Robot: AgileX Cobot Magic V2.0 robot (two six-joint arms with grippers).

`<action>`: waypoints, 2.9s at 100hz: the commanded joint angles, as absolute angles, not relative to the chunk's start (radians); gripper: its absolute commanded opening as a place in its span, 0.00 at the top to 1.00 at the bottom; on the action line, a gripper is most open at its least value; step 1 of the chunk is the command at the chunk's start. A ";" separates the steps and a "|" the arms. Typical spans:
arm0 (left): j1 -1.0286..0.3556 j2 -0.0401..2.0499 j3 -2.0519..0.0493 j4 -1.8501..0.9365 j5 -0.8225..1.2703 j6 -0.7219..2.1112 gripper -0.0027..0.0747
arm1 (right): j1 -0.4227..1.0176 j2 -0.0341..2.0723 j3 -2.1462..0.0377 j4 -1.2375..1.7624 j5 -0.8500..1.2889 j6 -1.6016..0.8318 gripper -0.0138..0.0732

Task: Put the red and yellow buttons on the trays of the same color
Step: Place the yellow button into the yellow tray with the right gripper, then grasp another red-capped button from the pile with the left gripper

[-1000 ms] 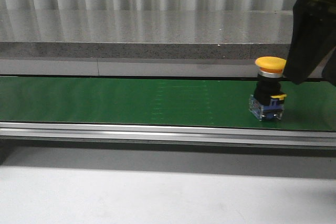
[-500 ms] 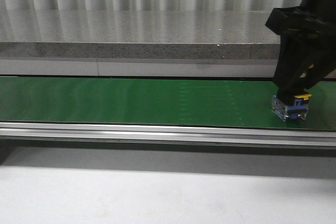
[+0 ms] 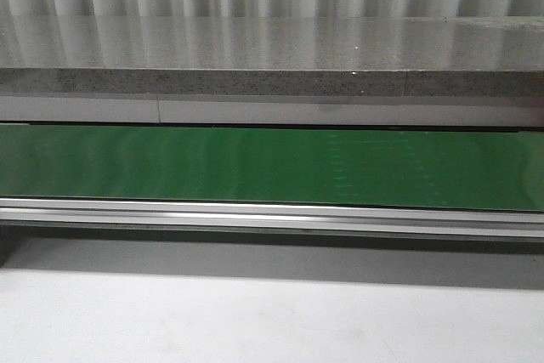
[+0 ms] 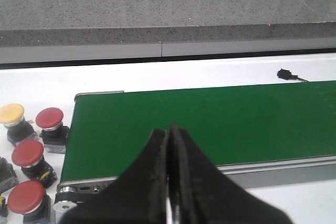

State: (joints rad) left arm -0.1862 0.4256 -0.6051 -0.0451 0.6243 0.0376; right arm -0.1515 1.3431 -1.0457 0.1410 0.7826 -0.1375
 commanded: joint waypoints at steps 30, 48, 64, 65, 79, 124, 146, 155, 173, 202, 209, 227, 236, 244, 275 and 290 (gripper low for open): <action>-0.195 0.432 -0.630 -0.056 0.550 0.040 0.99 | -0.530 1.410 -1.069 0.136 0.662 -0.101 0.71; -0.195 0.432 -0.630 -0.056 0.550 0.040 0.99 | -0.632 1.510 -1.069 0.136 0.621 -0.046 0.71; -0.195 0.432 -0.630 -0.056 0.550 0.040 0.99 | -0.659 1.574 -1.069 0.136 0.591 -0.040 0.71; -0.195 0.432 -0.630 -0.056 0.550 0.040 0.99 | -0.659 1.578 -1.069 0.136 0.591 -0.040 0.71; -0.195 0.432 -0.630 -0.056 0.550 0.040 0.99 | -0.659 1.623 -1.067 0.136 0.597 -0.039 0.71; -0.195 0.432 -0.630 -0.056 0.550 0.040 0.99 | -0.656 1.623 -1.066 0.156 0.632 -0.039 0.22; -0.195 0.432 -0.630 -0.056 0.550 0.040 0.99 | -0.641 1.457 -1.066 0.156 0.708 -0.052 0.44; -0.195 0.432 -0.630 -0.056 0.550 0.040 0.99 | -0.608 1.381 -1.065 0.156 0.754 -0.071 0.68; -0.195 0.432 -0.630 -0.056 0.550 0.040 0.99 | -0.477 1.232 -1.022 0.155 0.749 -0.114 0.91; -0.195 0.432 -0.630 -0.056 0.550 0.040 0.99 | -0.140 0.995 -0.877 0.155 0.706 -0.165 0.92; -0.195 0.432 -0.630 -0.056 0.550 0.040 0.99 | -0.067 0.927 -0.830 0.155 0.688 -0.188 0.92; -0.195 0.432 -0.630 -0.056 0.550 0.040 0.99 | 0.059 0.734 -0.692 0.155 0.630 -0.210 0.92; -0.195 0.432 -0.630 -0.056 0.550 0.040 0.99 | 0.084 0.623 -0.628 0.155 0.623 -0.210 0.92; -0.195 0.432 -0.630 -0.056 0.550 0.040 0.99 | 0.085 0.525 -0.575 0.155 0.626 -0.210 0.92; -0.195 0.461 -0.634 -0.058 0.586 0.035 0.99 | 0.085 0.205 -0.509 0.155 0.709 -0.210 0.92; -0.195 0.567 -0.671 0.043 0.638 -0.121 0.98 | 0.085 0.177 -0.509 0.155 0.713 -0.210 0.92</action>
